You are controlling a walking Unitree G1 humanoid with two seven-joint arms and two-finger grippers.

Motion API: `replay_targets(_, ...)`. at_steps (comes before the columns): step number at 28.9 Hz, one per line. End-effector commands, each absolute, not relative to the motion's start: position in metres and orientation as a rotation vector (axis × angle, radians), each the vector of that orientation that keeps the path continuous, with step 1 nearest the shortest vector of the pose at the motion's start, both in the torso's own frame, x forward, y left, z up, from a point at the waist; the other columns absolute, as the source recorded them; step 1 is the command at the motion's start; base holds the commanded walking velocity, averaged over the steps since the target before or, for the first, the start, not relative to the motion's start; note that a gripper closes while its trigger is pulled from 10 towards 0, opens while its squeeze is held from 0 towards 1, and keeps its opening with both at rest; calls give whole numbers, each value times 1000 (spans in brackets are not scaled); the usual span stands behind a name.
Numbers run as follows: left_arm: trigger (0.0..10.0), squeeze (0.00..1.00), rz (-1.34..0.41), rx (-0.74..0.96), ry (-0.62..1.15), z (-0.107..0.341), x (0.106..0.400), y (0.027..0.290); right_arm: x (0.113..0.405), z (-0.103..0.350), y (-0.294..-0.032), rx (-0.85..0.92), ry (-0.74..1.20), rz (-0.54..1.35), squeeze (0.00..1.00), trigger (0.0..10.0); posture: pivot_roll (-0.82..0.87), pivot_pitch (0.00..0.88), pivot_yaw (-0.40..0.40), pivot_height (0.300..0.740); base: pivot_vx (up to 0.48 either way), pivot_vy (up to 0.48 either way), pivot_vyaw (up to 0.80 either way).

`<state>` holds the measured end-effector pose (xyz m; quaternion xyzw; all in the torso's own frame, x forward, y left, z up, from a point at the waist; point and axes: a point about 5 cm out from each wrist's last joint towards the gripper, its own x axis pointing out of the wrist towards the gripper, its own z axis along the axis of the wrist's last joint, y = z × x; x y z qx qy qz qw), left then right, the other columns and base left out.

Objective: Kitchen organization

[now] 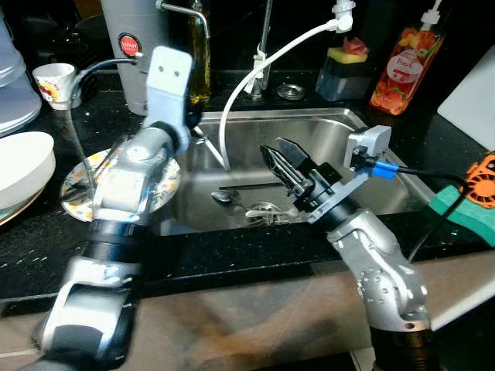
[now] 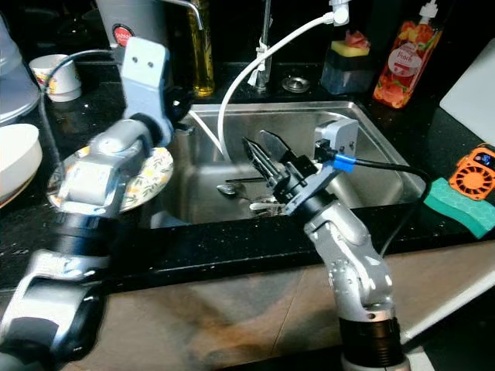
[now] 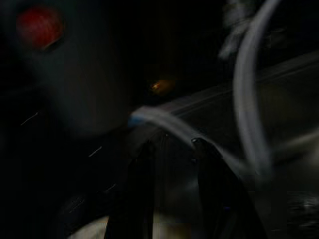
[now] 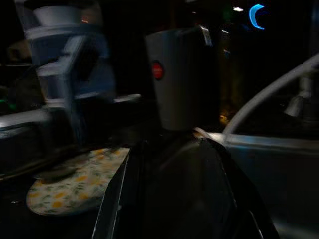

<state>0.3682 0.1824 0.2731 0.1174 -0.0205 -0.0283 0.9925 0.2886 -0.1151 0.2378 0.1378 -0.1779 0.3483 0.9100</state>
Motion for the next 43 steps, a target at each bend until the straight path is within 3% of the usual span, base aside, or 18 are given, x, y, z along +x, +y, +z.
replay_targets(1,10000,0,-5,249,-15,273,365,193,287,239,-116,282,-378,716,0,10000,112,34,-24,740,0,0,0)
replay_targets(2,10000,0,87,272,26,270,358,220,288,238,-116,286,-373,717,0,10000,112,34,-24,740,0,0,0)
replay_targets(4,10000,0,87,272,26,270,358,220,288,238,-116,286,-373,717,0,10000,112,34,-24,740,0,0,0)
replay_targets(5,10000,0,140,274,57,266,350,238,288,237,-115,289,-368,723,0,10000,131,37,-33,740,0,0,0)
replay_targets(14,10000,0,175,266,91,261,345,253,290,236,-113,291,-363,730,0,10000,131,37,-33,740,0,0,0)
replay_targets(16,10000,0,194,233,127,256,339,266,290,236,-112,293,-361,738,0,10000,147,44,-41,740,0,0,0)
replay_targets(17,10000,63,212,220,164,251,335,279,290,236,-111,294,-357,744,0,10000,145,52,-44,740,0,0,0)
replay_targets(20,10000,0,221,193,232,244,331,296,290,236,-111,293,-353,747,0,10000,143,49,-43,740,0,0,0)
replay_targets(25,10000,0,109,154,322,230,329,294,291,236,-112,292,-353,741,0,10000,143,49,-43,740,0,0,0)
replay_targets(29,10000,0,97,239,316,230,331,292,290,236,-113,291,-355,740,0,10000,132,49,-42,740,0,0,0)
replay_targets(36,10000,0,41,480,50,272,338,265,290,236,-113,287,-355,739,0,10000,124,47,-42,740,0,0,0)
replay_targets(43,10000,0,0,423,76,275,341,258,289,235,-113,288,-355,736,0,10000,121,36,-33,740,0,0,0)
